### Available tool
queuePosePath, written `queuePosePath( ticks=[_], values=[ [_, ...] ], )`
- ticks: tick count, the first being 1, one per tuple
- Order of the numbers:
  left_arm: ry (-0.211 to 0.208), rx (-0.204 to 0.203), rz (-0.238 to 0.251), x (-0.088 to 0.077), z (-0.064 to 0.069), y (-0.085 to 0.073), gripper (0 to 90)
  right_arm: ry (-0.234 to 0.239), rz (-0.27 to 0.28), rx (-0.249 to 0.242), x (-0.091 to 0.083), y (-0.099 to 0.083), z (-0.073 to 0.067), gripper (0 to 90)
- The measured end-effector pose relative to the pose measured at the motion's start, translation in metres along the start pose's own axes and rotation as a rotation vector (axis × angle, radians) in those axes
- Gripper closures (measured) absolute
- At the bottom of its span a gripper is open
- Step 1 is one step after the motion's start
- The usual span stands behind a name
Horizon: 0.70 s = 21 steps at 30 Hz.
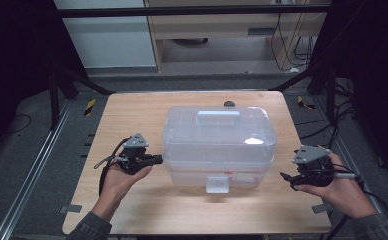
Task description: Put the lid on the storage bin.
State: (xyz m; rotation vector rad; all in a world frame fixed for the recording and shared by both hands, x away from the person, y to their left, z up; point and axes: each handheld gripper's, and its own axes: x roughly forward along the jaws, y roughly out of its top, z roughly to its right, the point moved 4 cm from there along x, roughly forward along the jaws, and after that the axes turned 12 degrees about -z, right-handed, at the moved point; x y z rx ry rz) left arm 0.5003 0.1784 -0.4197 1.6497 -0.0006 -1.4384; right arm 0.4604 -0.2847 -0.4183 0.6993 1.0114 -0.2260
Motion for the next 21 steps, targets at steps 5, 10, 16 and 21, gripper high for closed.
queuePosePath(
  ticks=[5,10,16,21],
  values=[
    [0.094,-0.021,0.018,-0.011,-0.017,-0.004,89.7,-0.010,-0.001,0.009,-0.001,-0.001,0.002,16.3],
    [0.125,-0.050,0.024,-0.019,-0.030,-0.010,89.7,-0.016,-0.004,0.021,0.000,-0.004,0.004,16.4],
    [0.203,-0.051,-0.041,-0.022,-0.053,-0.017,89.7,-0.033,-0.031,0.044,0.010,-0.003,0.010,16.7],
    [0.233,-0.076,-0.108,-0.015,-0.075,-0.026,89.7,-0.037,-0.059,0.083,0.030,0.001,0.020,17.6]
  ],
)
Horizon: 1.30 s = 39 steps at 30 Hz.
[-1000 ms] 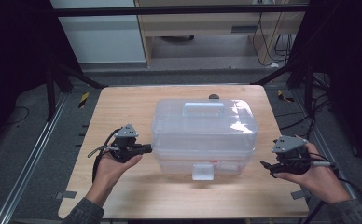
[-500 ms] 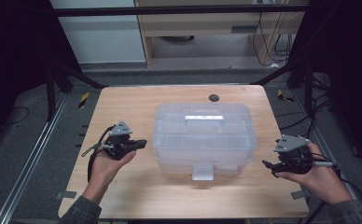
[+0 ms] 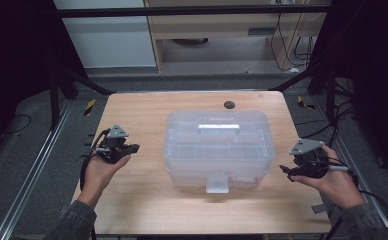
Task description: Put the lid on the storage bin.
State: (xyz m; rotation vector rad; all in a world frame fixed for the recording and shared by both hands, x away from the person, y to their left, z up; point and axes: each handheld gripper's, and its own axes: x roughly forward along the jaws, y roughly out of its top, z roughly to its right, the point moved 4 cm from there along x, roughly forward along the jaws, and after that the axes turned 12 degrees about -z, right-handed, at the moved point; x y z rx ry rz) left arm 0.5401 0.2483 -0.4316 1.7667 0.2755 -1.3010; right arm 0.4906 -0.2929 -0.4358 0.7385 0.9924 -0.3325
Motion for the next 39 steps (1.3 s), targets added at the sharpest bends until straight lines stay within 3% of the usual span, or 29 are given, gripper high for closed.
queuePosePath(
  ticks=[6,14,21,24,29,35,39],
  values=[
    [0.014,-0.039,-0.055,0.018,-0.019,-0.012,89.7,0.015,-0.049,0.039,0.032,0.007,0.015,18.0],
    [0.017,-0.076,-0.124,0.045,-0.035,-0.023,89.6,0.047,-0.098,0.109,0.072,0.017,0.036,18.8],
    [0.038,-0.100,-0.119,0.060,-0.045,-0.020,89.6,0.032,-0.114,0.154,0.097,0.025,0.048,19.0],
    [0.062,-0.120,-0.097,0.067,-0.051,-0.020,89.7,0.019,-0.102,0.185,0.104,0.027,0.052,19.4],
    [0.052,-0.177,-0.017,0.076,-0.056,-0.020,87.4,0.032,-0.042,0.267,0.115,0.031,0.056,19.7],
    [0.055,-0.256,0.076,0.086,-0.061,-0.023,65.2,0.060,-0.023,0.330,0.131,0.028,0.056,19.4],
    [0.038,-0.287,0.098,0.093,-0.061,-0.026,52.5,0.066,0.002,0.369,0.138,0.021,0.055,19.3]
  ],
)
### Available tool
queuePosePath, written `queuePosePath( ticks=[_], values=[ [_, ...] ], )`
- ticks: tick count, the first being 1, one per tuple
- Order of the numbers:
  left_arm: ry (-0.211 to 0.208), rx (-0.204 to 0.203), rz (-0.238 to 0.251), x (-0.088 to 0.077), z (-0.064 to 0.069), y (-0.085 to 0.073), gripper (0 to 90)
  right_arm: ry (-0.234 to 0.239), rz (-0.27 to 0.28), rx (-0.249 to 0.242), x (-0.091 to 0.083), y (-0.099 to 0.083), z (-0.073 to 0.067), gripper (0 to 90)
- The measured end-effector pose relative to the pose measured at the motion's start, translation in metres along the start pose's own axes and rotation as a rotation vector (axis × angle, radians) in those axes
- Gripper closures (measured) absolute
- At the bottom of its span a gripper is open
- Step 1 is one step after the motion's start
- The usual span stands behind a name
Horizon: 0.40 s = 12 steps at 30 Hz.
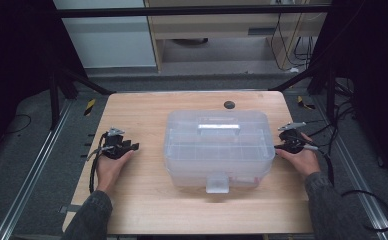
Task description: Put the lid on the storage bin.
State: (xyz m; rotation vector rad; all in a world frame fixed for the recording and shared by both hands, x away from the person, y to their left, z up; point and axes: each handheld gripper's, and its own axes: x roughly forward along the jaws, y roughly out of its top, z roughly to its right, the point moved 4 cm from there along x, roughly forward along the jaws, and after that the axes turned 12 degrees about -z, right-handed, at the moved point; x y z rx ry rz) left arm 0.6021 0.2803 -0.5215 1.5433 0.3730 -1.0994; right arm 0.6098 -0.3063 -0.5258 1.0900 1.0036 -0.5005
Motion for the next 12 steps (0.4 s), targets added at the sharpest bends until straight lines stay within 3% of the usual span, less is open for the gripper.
queuePosePath(
  ticks=[3,5,7,10,12],
  values=[
    [-0.001,-0.015,0.015,0.0055,0.0007,-0.0033,44.1,0.038,0.042,0.050,0.0025,-0.0046,0.0008,17.6],
    [0.022,-0.014,0.031,0.0069,0.0007,-0.0042,41.3,0.063,0.062,0.093,0.0053,-0.0076,0.0009,12.6],
    [0.029,-0.024,0.033,0.0078,0.0001,-0.0037,36.6,0.064,0.097,0.098,0.0081,-0.0102,-0.0012,8.2],
    [0.050,-0.024,0.023,0.0085,0.0001,-0.0035,29.4,0.049,0.079,0.128,0.0093,-0.0097,-0.0032,2.2],
    [0.098,-0.017,0.004,0.0103,0.0023,-0.0032,24.0,0.043,0.073,0.142,0.0096,-0.0098,-0.0032,1.0]
  ],
)
